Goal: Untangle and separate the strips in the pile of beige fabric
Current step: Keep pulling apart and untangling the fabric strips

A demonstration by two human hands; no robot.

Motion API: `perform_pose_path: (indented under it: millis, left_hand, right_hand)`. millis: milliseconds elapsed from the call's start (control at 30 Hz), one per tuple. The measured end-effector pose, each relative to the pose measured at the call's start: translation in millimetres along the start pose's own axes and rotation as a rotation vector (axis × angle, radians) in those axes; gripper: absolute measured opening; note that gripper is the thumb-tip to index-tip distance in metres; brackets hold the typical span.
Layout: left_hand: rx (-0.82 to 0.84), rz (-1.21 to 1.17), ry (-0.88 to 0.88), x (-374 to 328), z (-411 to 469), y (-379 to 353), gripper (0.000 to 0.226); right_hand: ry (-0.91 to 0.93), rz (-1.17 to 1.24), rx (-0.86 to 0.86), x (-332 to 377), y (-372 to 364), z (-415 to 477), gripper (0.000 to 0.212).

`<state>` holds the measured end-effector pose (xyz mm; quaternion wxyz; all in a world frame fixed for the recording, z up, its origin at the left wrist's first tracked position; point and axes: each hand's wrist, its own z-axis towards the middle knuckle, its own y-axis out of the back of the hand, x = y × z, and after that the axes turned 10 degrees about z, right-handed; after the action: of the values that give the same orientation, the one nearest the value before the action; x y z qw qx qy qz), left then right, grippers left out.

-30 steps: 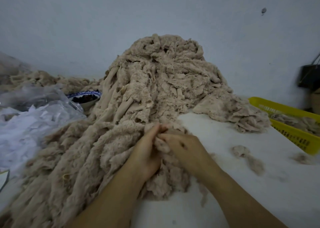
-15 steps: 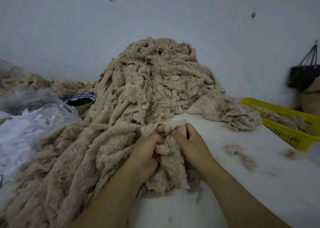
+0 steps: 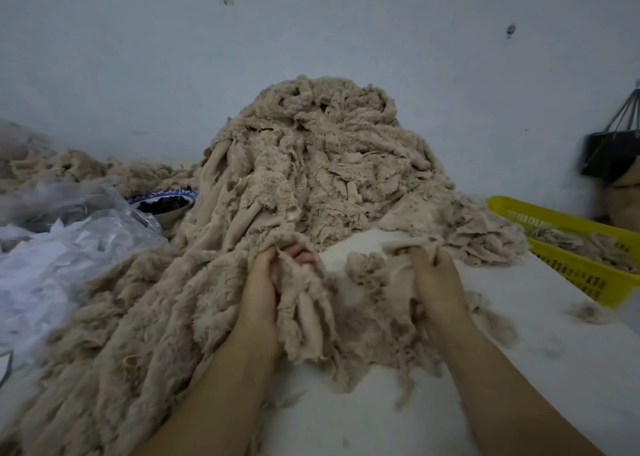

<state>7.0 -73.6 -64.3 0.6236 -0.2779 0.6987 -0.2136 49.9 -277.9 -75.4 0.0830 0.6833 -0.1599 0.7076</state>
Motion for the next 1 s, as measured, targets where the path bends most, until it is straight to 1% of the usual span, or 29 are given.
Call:
perform_pose_path:
  millis: [33, 67, 100, 133, 167, 200, 233, 267, 300, 333, 367, 400, 433, 467, 533, 600, 633, 667, 733, 800, 833, 933, 1000]
  left_hand:
    - [0.023, 0.001, 0.019, 2, -2, -4, 0.047]
    - [0.05, 0.011, 0.032, 3, -2, -6, 0.053]
    - [0.082, 0.027, 0.034, 4, -4, -7, 0.057]
    - [0.117, 0.048, 0.034, 4, -5, -7, 0.059]
    - [0.151, 0.074, 0.034, 6, -6, -8, 0.059]
    - [0.18, 0.102, 0.03, 7, -7, -9, 0.059]
    - [0.196, 0.136, 0.02, 9, -8, -10, 0.058]
    - [0.202, 0.174, 0.01, 12, -8, -11, 0.059]
    - [0.204, 0.213, 0.005, 14, -8, -11, 0.059]
    - [0.203, 0.245, 0.001, 16, -8, -11, 0.059]
    - [0.199, 0.267, -0.007, 16, -9, -12, 0.059]
    - [0.189, 0.279, -0.022, 16, -9, -13, 0.058]
    - [0.178, 0.27, -0.039, 16, -9, -12, 0.056]
    - [0.174, 0.237, -0.056, 15, -8, -11, 0.052]
    - [0.146, 0.132, -0.096, 10, -6, -8, 0.035]
    - [0.145, 0.02, -0.111, 5, -5, -4, 0.025]
    - [0.164, -0.027, -0.112, 2, -4, -3, 0.025]
    - [0.177, -0.052, -0.112, 1, -4, -1, 0.027]
    - [0.172, -0.067, -0.112, 1, -3, 0, 0.027]
    - [0.138, -0.086, -0.092, 2, -3, 0, 0.023]
    - [0.129, -0.096, -0.078, 3, -3, 0, 0.021]
    - [0.111, -0.11, -0.057, 2, -4, -2, 0.017]
    - [0.123, -0.123, -0.051, 1, -6, -3, 0.02]
  right_hand:
    - [0.027, -0.163, 0.09, -3, -4, -4, 0.034]
    - [0.103, -0.357, 0.126, -6, -7, -7, 0.045]
    - [0.23, -0.497, 0.097, -7, -9, -11, 0.052]
    - [0.376, -0.528, 0.032, -4, -10, -17, 0.054]
    - [0.495, -0.474, -0.013, 1, -10, -23, 0.052]
    - [0.587, -0.376, 0.003, 5, -11, -28, 0.045]
    - [0.633, -0.282, 0.076, 9, -13, -34, 0.035]
    - [0.617, -0.22, 0.199, 11, -16, -40, 0.026]
    - [0.57, -0.242, 0.348, 10, -20, -46, 0.022]
    - [0.531, -0.331, 0.489, 5, -25, -50, 0.021]
    - [0.51, -0.444, 0.582, 0, -29, -52, 0.021]
    - [0.512, -0.499, 0.616, -4, -30, -52, 0.023]
    - [0.486, -0.475, 0.587, -6, -31, -49, 0.028]
    - [0.42, -0.389, 0.53, -5, -29, -46, 0.031]
    - [0.26, -0.196, 0.446, 0, -23, -42, 0.033]
    - [0.084, -0.064, 0.479, 4, -19, -41, 0.032]
    - [-0.008, 0.07, 0.516, 7, -20, -42, 0.034]
    - [-0.115, 0.262, 0.539, 9, -19, -42, 0.036]
    - [-0.278, 0.617, 0.535, 18, -15, -42, 0.036]
    - [-0.311, 0.853, 0.475, 19, -10, -38, 0.031]
    - [-0.307, 0.937, 0.452, 18, -9, -36, 0.033]
    - [-0.297, 1.039, 0.413, 15, -7, -32, 0.058]
    - [-0.304, 1.075, 0.374, 15, -4, -29, 0.061]
